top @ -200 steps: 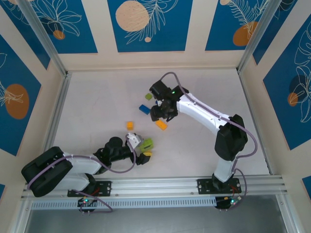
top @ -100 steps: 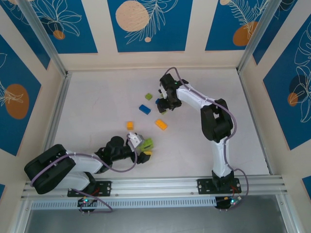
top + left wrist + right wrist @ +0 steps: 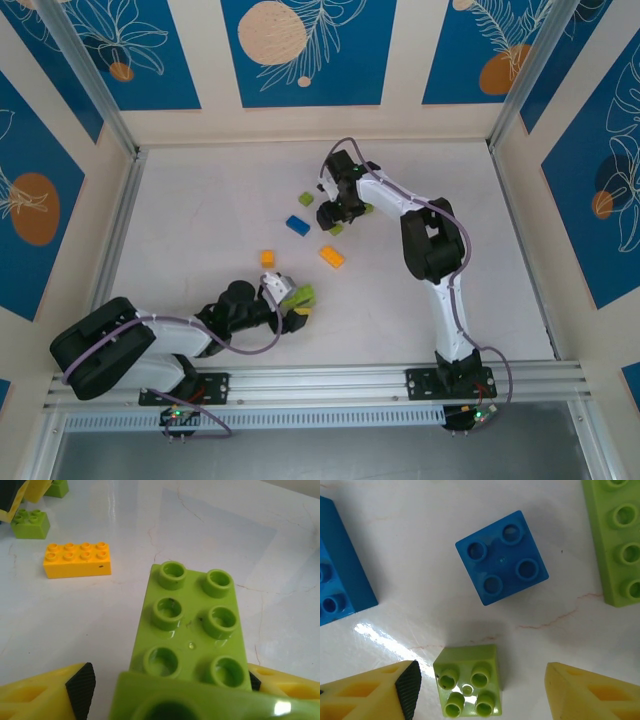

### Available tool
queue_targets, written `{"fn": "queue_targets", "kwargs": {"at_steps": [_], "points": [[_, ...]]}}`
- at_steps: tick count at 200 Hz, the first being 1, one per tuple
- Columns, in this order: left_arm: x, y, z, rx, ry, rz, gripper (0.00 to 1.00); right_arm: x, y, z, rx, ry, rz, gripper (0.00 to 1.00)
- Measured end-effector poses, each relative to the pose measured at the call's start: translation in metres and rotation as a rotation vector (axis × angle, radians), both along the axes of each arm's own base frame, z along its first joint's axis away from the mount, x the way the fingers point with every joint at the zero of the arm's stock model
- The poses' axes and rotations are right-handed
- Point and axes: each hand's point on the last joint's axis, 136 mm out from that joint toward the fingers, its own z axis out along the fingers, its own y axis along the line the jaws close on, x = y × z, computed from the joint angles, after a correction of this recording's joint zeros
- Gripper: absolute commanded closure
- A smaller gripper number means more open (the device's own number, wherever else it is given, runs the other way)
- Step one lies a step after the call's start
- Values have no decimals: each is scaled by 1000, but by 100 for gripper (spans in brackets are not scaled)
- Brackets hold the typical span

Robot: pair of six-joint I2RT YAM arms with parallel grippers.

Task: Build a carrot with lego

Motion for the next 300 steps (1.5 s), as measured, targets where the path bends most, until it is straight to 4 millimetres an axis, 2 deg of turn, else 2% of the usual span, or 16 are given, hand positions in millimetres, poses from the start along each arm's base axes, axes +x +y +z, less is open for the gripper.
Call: {"fn": "queue_targets", "kwargs": {"at_steps": [75,107,127,181,240,300], "points": [[2,-2,0,0,-1,-1,43,0,0,1,2,-1,2,33],[1,-3,0,3,-5,-9,57,0,1,0,2,1,3,34],[0,-4,0,4,-14,-19,60,-1,0,-4,-1,10,4,34],[0,-4,1,1,-16,-23,61,-8,-1,-11,-14,34,7,38],[0,-4,1,1,-16,-23,60,-12,0,-15,-19,45,13,57],[0,-5,1,5,-19,-27,60,-18,0,-14,-15,46,4,66]]}}
